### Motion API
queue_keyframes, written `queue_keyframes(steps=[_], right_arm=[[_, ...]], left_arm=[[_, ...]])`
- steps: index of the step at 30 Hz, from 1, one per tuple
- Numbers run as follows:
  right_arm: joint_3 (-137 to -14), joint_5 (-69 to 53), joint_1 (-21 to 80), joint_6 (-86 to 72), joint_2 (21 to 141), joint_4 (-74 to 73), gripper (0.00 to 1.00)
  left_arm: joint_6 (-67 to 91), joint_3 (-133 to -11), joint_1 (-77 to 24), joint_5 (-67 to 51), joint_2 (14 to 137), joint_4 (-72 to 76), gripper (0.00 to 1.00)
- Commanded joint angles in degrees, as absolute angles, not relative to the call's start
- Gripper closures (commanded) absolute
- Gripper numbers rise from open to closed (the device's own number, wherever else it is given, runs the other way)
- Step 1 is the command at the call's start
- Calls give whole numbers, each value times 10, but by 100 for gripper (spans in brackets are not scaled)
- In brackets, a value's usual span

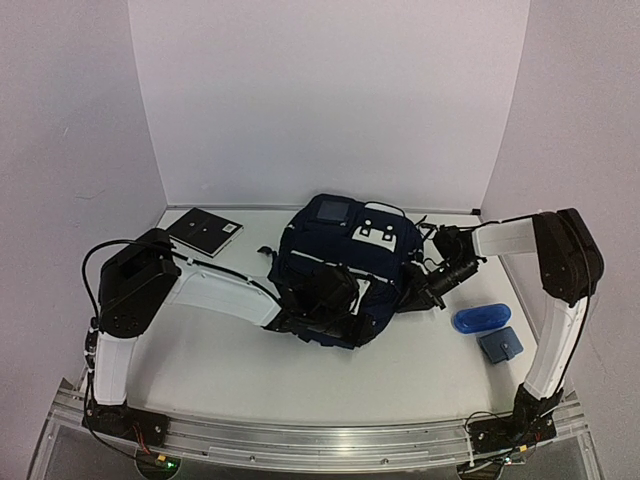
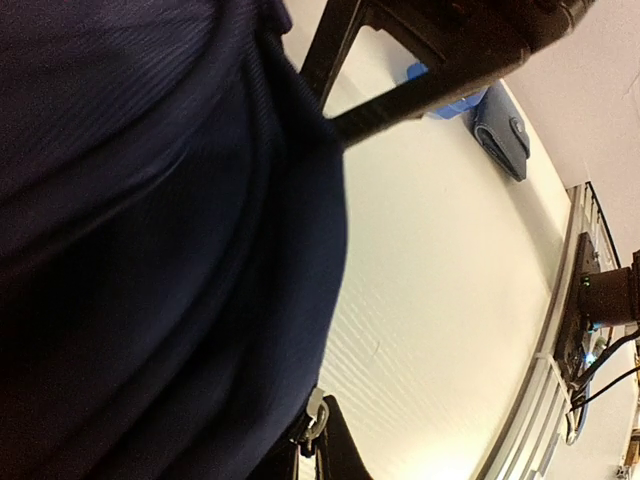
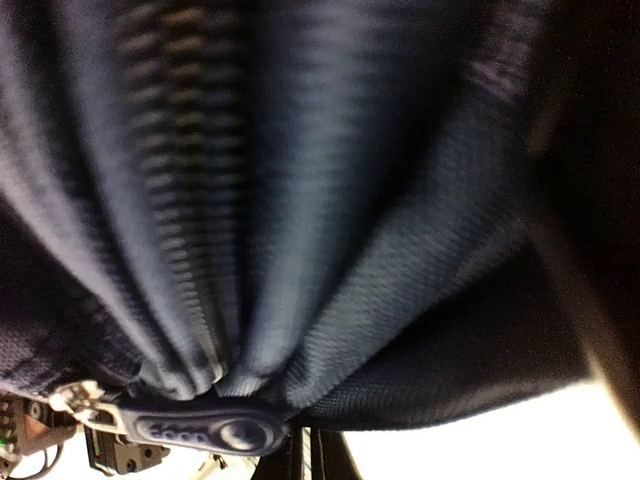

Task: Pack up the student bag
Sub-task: Zip the student bag at the center of the board.

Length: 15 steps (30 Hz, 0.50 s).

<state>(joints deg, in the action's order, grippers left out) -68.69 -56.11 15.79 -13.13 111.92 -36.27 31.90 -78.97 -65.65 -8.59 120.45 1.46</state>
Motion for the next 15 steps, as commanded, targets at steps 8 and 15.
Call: queue_keyframes(steps=[8, 15], right_arm=[[-747, -402, 85, -113, 1132, -334, 100], [-837, -362, 81, -112, 1144, -335, 100]], left_arm=[[331, -674, -665, -45, 1069, -94, 100], [301, -687, -665, -62, 1074, -105, 100]])
